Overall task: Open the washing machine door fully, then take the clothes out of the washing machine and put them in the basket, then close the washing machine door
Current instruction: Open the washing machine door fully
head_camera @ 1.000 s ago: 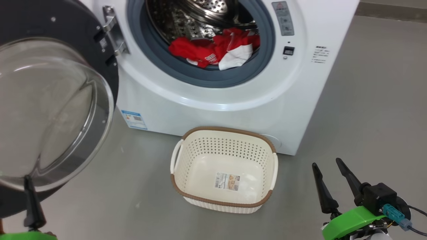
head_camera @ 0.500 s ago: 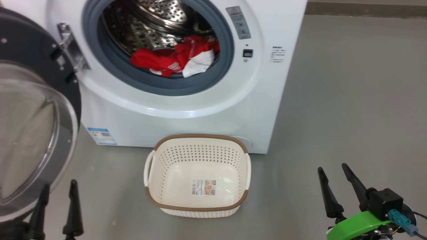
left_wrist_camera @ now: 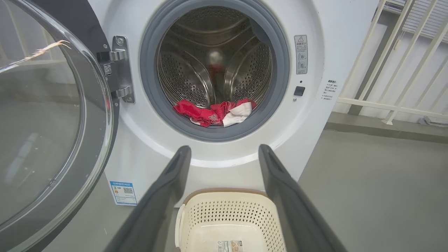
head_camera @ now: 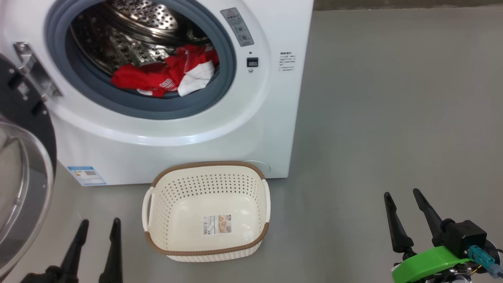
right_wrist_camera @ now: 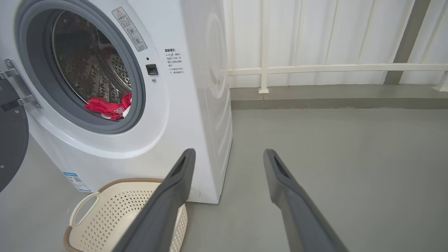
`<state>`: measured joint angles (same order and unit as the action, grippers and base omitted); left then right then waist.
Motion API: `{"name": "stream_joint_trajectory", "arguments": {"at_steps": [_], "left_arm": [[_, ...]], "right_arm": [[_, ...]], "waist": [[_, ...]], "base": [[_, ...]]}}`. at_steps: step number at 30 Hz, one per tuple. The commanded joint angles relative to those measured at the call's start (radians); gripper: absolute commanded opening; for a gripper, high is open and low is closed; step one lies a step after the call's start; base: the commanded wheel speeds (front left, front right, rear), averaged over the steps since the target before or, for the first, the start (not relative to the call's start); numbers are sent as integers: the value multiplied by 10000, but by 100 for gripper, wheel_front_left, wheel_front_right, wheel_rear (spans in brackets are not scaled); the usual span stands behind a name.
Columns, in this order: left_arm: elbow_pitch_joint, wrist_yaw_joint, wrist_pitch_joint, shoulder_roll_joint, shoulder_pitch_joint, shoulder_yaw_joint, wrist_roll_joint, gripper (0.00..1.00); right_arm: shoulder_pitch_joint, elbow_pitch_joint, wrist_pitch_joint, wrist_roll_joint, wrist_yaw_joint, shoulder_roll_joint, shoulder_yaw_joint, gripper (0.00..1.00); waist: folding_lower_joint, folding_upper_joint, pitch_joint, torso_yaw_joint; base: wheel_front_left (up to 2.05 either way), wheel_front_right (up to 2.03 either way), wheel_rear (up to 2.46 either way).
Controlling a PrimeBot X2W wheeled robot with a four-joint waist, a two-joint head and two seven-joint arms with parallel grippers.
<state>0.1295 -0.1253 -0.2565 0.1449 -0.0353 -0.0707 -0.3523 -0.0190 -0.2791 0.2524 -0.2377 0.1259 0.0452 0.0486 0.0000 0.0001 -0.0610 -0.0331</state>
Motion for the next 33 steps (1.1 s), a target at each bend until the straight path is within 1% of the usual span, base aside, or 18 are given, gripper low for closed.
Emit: {"name": "stream_joint_trajectory", "arguments": {"at_steps": [1, 8, 14, 33], "left_arm": [[-324, -53, -53, 214, 77, -219, -93, 100], [-464, -54, -53, 155, 52, 69, -123, 100], [-473, -54, -53, 120, 160, 196, -123, 100], [-530, -54, -53, 385, 332, 413, -180, 100]], "right_arm": [[-22, 310, 93, -31, 48, 61, -176, 100], [-9, 425, 93, -18, 48, 58, -104, 100], [46, 510, 93, -25, 48, 55, -8, 100], [49, 548, 94, -121, 48, 52, 38, 100]], "waist": [[0, -1, -71, 258], [0, -1, -179, 693], [0, -1, -242, 846], [0, -1, -287, 740]], "base": [[0, 0, 0], [0, 0, 0], [0, 0, 0], [0, 0, 0]]}}
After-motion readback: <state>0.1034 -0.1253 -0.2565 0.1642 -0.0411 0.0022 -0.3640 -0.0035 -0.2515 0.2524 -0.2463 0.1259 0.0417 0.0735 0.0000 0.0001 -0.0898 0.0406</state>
